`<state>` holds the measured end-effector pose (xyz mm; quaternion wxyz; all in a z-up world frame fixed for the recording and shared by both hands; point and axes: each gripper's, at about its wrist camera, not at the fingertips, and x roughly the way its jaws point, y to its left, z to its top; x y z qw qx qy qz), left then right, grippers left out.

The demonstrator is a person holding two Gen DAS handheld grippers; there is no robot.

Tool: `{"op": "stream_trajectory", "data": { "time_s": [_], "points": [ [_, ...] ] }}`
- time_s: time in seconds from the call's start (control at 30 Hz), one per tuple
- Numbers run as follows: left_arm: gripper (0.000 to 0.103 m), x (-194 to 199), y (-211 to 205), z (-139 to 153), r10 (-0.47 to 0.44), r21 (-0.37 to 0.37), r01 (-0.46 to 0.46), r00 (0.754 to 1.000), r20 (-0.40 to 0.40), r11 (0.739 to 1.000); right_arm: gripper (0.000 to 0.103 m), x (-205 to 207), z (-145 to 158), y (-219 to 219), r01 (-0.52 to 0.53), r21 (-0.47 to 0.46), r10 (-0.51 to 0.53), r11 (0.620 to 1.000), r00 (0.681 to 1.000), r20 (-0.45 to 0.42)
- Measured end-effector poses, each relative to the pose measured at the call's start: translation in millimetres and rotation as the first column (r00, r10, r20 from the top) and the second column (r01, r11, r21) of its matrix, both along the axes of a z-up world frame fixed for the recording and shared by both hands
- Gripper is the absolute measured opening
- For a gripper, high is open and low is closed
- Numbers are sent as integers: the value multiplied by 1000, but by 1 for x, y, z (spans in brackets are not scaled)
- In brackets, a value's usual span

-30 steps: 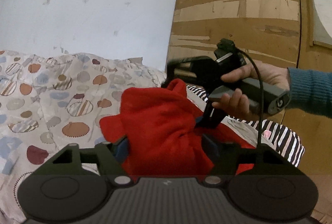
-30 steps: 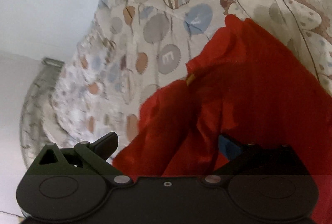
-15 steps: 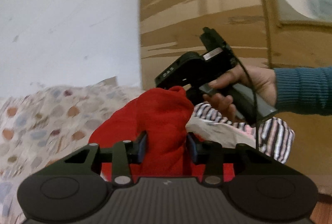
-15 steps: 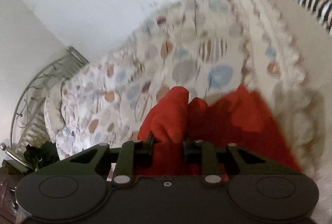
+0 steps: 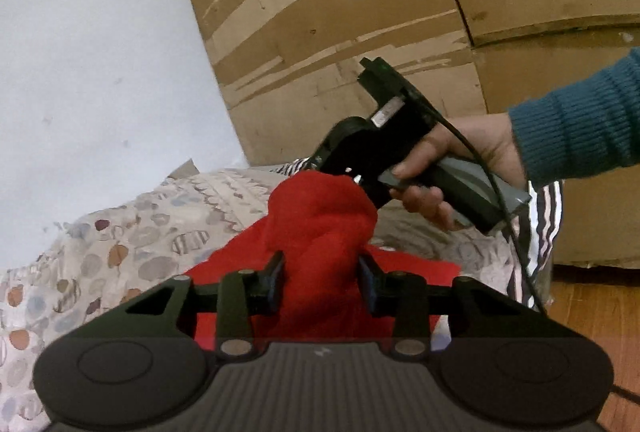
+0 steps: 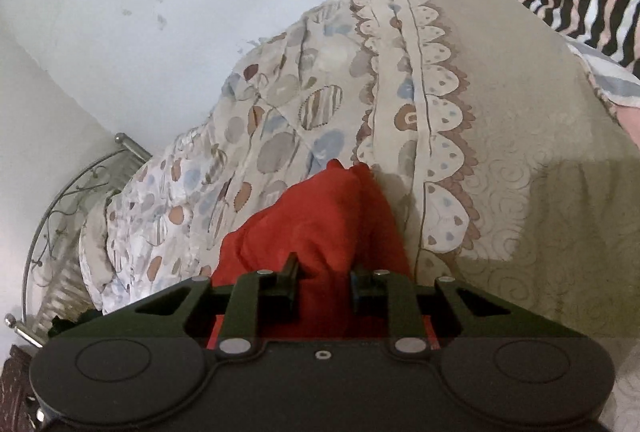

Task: Fold small clothes
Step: 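Grasp the folded bundle with the right gripper while the left gripper holds it, then open both grippers and lift them off the folded red bundle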

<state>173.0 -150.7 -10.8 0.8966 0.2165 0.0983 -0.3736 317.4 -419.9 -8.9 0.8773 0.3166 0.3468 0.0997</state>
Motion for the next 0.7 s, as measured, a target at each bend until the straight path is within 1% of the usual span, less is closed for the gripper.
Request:
{"op": "stream_trajectory", "data": {
  "time_s": [0.03, 0.1, 0.13, 0.17, 0.23, 0.27, 0.33, 0.37, 0.4, 0.47, 0.5, 0.53, 0.57, 0.6, 0.67, 0.7],
  "points": [
    [51, 1, 3, 2, -1, -16, 1, 1000, -15, 1000, 27, -1, 0, 2, -4, -8, 4, 1000, 1000, 6],
    [56, 3, 13, 10, -18, -68, 14, 998, -59, 998, 28, -2, 1, 4, -5, -17, 5, 1000, 1000, 14],
    [61, 4, 19, 14, -28, -97, 20, 997, -74, 995, 28, -2, 2, 5, -4, -21, 5, 1000, 1000, 15],
    [64, 5, 25, 17, -39, -122, 28, 995, -88, 992, 28, -2, 3, 6, -3, -25, 4, 1000, 1000, 16],
    [76, 6, 40, 22, -61, -182, 38, 990, -125, 983, 28, -2, 4, 6, -4, -37, 5, 999, 1000, 16],
    [79, 7, 47, 24, -69, -214, 36, 987, -147, 976, 28, -2, 5, 7, -3, -43, 4, 999, 1000, 16],
    [88, 11, 63, 28, -61, -285, -1, 976, -210, 959, 28, -3, 6, 9, -1, -58, 2, 998, 1000, 16],
    [89, 13, 72, 28, -46, -326, -37, 969, -243, 945, 28, -3, 7, 11, 0, -68, 1, 998, 1000, 17],
    [91, 17, 83, 28, -25, -372, -87, 958, -286, 924, 28, -2, 8, 13, 0, -77, 1, 997, 1000, 18],
    [94, 23, 102, 28, 4, -448, -180, 931, -366, 875, 28, -2, 10, 13, 0, -87, 2, 996, 1000, 17],
    [96, 28, 112, 28, 21, -481, -234, 913, -408, 845, 28, -2, 10, 14, 0, -91, 2, 996, 1000, 17],
    [98, 32, 119, 28, 41, -498, -283, 896, -441, 820, 28, -2, 10, 14, 1, -93, 1, 996, 1000, 16],
    [99, 37, 126, 28, 76, -499, -341, 875, -477, 797, 28, -2, 10, 14, 3, -94, -2, 996, 1000, 15],
    [99, 43, 130, 28, 114, -483, -396, 851, -513, 781, 28, -2, 11, 15, 4, -95, -3, 995, 1000, 14],
    [99, 55, 134, 27, 185, -431, -488, 797, -575, 759, 30, -3, 11, 15, 8, -106, -6, 994, 1000, 15],
    [99, 62, 136, 25, 218, -396, -529, 764, -607, 750, 30, -3, 12, 16, 8, -112, -6, 994, 1000, 16]
  ]
}}
